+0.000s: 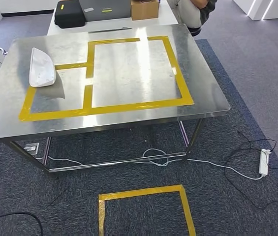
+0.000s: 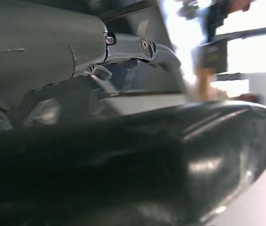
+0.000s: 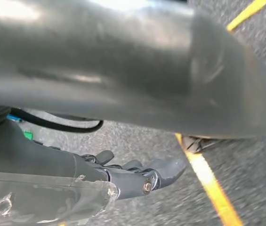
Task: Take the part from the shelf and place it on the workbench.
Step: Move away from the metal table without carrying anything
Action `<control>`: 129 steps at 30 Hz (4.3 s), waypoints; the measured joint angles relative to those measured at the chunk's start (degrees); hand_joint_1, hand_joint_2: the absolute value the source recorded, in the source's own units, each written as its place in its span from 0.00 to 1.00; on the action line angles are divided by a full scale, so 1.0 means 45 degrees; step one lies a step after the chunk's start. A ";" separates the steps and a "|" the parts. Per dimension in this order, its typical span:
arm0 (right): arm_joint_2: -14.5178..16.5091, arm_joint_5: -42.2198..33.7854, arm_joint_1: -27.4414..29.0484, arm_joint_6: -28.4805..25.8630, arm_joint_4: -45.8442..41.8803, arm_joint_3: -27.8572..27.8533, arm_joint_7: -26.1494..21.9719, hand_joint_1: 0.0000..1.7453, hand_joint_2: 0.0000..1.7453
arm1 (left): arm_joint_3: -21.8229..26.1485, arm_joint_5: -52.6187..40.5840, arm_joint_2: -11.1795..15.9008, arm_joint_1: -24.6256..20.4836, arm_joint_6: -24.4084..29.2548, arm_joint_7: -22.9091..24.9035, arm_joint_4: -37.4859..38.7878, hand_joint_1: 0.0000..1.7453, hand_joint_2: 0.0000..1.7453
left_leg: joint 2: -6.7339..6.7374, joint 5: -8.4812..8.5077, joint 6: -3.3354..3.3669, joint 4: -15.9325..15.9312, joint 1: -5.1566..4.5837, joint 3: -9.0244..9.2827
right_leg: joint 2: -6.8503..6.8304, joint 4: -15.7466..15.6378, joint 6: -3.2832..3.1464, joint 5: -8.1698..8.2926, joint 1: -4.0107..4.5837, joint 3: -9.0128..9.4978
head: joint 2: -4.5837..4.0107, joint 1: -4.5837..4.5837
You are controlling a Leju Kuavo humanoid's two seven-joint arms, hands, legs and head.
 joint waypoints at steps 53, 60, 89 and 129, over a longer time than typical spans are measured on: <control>-0.0903 0.1023 -0.0111 0.0694 0.1123 0.1140 0.0139 0.00 0.00 | -0.4971 -1.2367 -0.1058 0.1581 -0.0307 0.9149 0.9496 0.00 0.00 | 0.1346 0.1294 0.0468 -0.3205 -0.0102 0.2207 | -0.0866 0.0576 0.0682 -0.0549 -0.0169 0.0209 | 0.0000 0.0303; -0.0896 0.1092 -0.0131 0.0691 0.1054 0.1125 0.0166 0.00 0.00 | -0.4963 -1.2468 -0.1114 0.1627 -0.0505 0.9032 0.9502 0.00 0.00 | 0.0128 -0.0428 0.0218 -0.0227 -0.0033 0.0818 | 0.0213 0.0446 0.0130 -0.0277 -0.0178 0.0003 | 0.0000 0.0179; -0.0917 0.0491 -0.0186 0.0892 0.0866 0.0311 -0.0290 0.00 0.00 | -0.5533 -1.4686 -0.1626 0.2068 -0.0303 0.6467 0.9034 0.00 0.00 | 0.0464 0.0056 0.0240 -0.1518 -0.0034 0.1535 | -0.0085 0.0683 0.0229 -0.0250 -0.0210 -0.0223 | 0.0000 0.0300; -0.1989 0.2283 -0.0350 0.0604 0.2134 0.0649 -0.0426 0.00 0.00 | -0.3100 -1.4931 -0.3507 0.2105 -0.0808 0.6771 0.6778 0.00 0.00 | -0.1041 0.1372 0.0379 -0.2687 0.0026 0.1522 | 0.1607 0.0897 0.0422 -0.0274 -0.0213 -0.0413 | 0.0000 0.0288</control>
